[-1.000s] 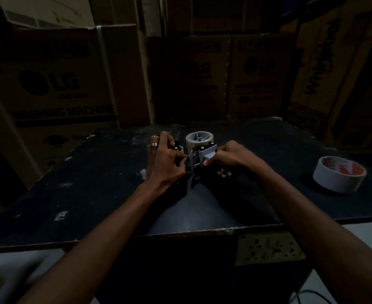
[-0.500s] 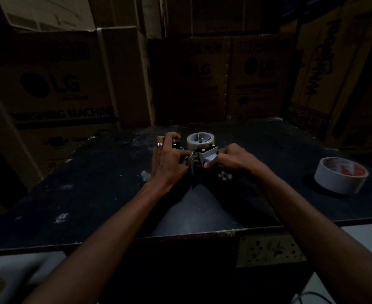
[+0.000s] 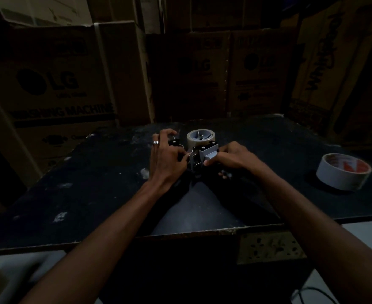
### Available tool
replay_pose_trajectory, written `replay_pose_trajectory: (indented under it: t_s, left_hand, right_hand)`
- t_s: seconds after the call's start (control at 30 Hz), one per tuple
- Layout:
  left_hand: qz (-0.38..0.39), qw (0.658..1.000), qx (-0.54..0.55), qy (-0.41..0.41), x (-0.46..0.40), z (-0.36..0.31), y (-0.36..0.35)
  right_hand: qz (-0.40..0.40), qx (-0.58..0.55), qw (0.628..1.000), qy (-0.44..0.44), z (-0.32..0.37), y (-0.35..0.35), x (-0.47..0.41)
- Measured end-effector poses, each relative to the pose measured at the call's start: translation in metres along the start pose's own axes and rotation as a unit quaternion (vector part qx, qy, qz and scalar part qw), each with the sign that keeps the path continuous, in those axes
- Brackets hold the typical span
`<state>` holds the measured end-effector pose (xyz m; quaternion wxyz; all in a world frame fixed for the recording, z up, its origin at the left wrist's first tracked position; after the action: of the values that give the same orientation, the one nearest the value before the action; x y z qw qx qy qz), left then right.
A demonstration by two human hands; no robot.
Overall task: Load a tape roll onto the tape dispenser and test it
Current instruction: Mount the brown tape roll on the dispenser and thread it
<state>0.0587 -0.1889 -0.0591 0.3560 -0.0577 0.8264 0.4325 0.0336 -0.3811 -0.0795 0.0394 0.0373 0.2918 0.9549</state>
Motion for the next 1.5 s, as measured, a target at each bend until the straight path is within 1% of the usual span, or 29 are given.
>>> replay_pose_trajectory:
  t_s: [0.13,0.23,0.37,0.4,0.53,0.67,0.83,0.87,0.97,1.03,1.13,1.17,1.23,1.33,1.5]
  left_hand:
    - [-0.004,1.0,0.006,-0.006,0.0,-0.004,0.0]
    - [-0.007,1.0,0.023,-0.002,0.0,-0.005,0.003]
    - [-0.014,0.999,0.046,-0.013,0.005,0.016,0.014]
    - [-0.005,0.999,0.047,-0.015,0.008,0.022,0.015]
    - [0.008,0.999,0.034,0.008,0.009,0.042,0.013]
    - [0.035,0.998,0.039,0.023,0.002,0.059,0.012]
    - [0.055,0.996,0.056,0.03,-0.004,0.064,0.007]
    - [0.059,0.996,0.057,0.029,-0.007,0.064,0.006]
    - [0.056,0.995,0.072,0.038,-0.014,0.066,0.003]
    - [0.053,0.994,0.085,0.045,-0.019,0.066,0.0]
    - [0.062,0.991,0.106,0.055,-0.027,0.067,-0.008]
    - [0.067,0.988,0.127,0.064,-0.029,0.068,-0.011]
    - [0.075,0.98,0.163,0.082,-0.031,0.068,-0.016]
    - [0.08,0.974,0.188,0.103,-0.033,0.07,-0.024]
    - [0.088,0.95,0.268,0.134,-0.034,0.077,-0.034]
  right_hand:
    - [-0.031,-0.017,0.999,0.026,-0.005,0.003,0.003]
    - [-0.046,-0.002,0.998,0.031,-0.006,0.003,0.002]
    - [-0.107,0.005,0.994,0.02,-0.015,0.016,-0.003]
    - [-0.107,0.007,0.994,0.015,-0.017,0.02,-0.003]
    - [-0.06,0.034,0.998,0.006,-0.017,0.025,-0.005]
    - [-0.05,0.021,0.999,0.003,-0.019,0.026,-0.006]
    - [-0.03,0.025,0.999,-0.01,-0.021,0.03,-0.006]
    - [-0.024,0.042,0.999,-0.012,-0.02,0.032,-0.007]
    - [-0.018,0.155,0.988,-0.01,-0.013,0.035,-0.007]
    - [-0.049,0.222,0.974,0.026,-0.006,0.036,-0.005]
    - [-0.116,0.322,0.921,0.184,0.02,0.033,0.005]
    - [-0.117,0.331,0.906,0.236,0.03,0.031,0.009]
    - [-0.088,0.323,0.891,0.307,0.044,0.024,0.012]
    - [-0.034,0.319,0.883,0.342,0.049,0.009,0.011]
    - [-0.03,0.273,0.888,0.37,0.047,0.007,0.005]
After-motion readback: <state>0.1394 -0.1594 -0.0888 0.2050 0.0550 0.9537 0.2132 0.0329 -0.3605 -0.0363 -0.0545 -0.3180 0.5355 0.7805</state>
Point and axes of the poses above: each hand's wrist, its own x-axis away from the middle knuckle, its own y-axis out of the back of the hand, z = x × y, the point moved 6 cm from there along -x, towards the middle knuckle, and after that the axes turned 4 degrees about y, right-handed, at the moved point
